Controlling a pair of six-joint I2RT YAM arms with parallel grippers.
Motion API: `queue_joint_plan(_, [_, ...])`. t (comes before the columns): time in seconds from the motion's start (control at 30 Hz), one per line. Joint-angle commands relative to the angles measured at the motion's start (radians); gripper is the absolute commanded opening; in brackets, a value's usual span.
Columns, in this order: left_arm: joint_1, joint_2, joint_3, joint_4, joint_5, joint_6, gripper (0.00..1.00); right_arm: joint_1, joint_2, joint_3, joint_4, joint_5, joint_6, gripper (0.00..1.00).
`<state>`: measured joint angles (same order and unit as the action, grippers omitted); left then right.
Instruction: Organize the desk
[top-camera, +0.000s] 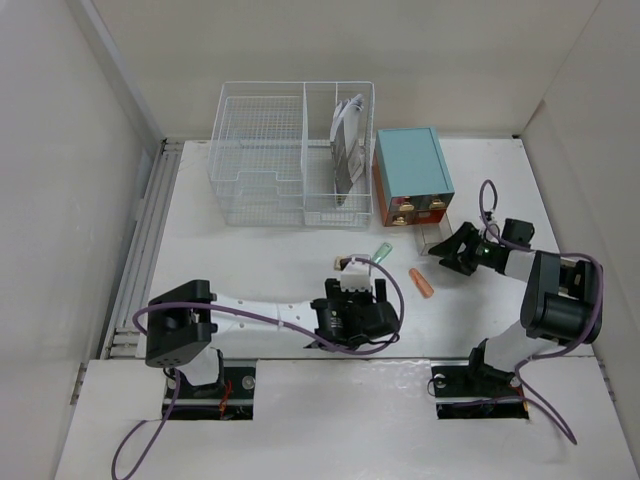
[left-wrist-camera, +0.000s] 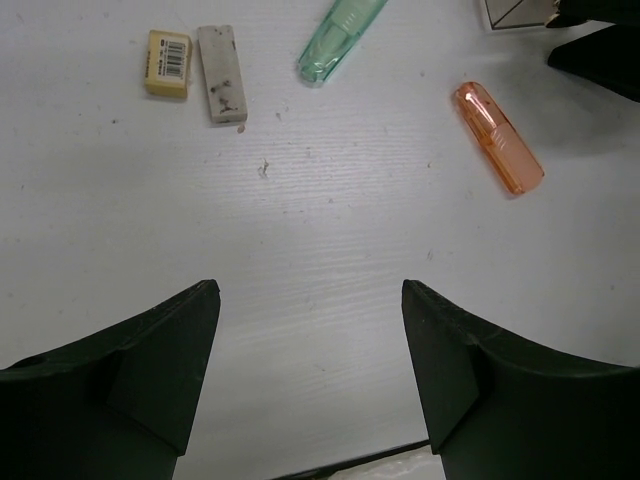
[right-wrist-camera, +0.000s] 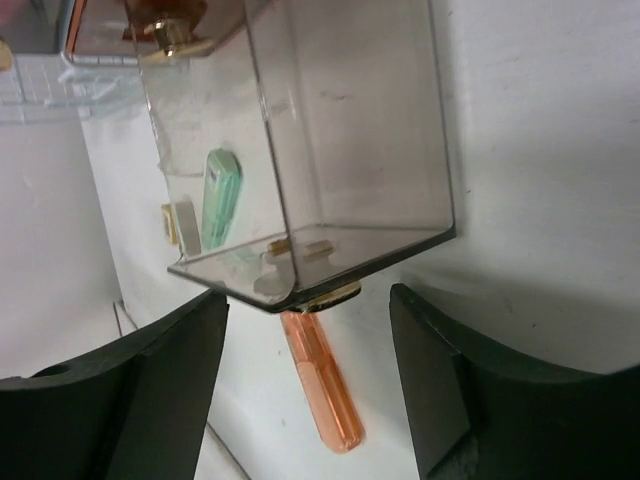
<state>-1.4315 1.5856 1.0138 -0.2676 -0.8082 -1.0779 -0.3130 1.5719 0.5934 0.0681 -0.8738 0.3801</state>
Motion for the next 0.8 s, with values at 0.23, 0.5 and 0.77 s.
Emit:
queue_joint_plan(0.23, [0.051,0.057,0.097,0.097,-0.051,0.209,0.54,-0.003,-0.127,0.120,-0.342,-0.149,-0.306,0.65])
queue_joint_plan(0.5, [0.238,0.119,0.115,0.367,0.177,0.571,0.53,0.047,-0.284,0.230,-0.521,-0.266,-0.495,0.40])
queue_joint_plan(0.77, [0.332,0.281,0.212,0.404,0.392,0.766,0.68,0.222,-0.492,0.433,-0.586,0.021,-0.716,0.34])
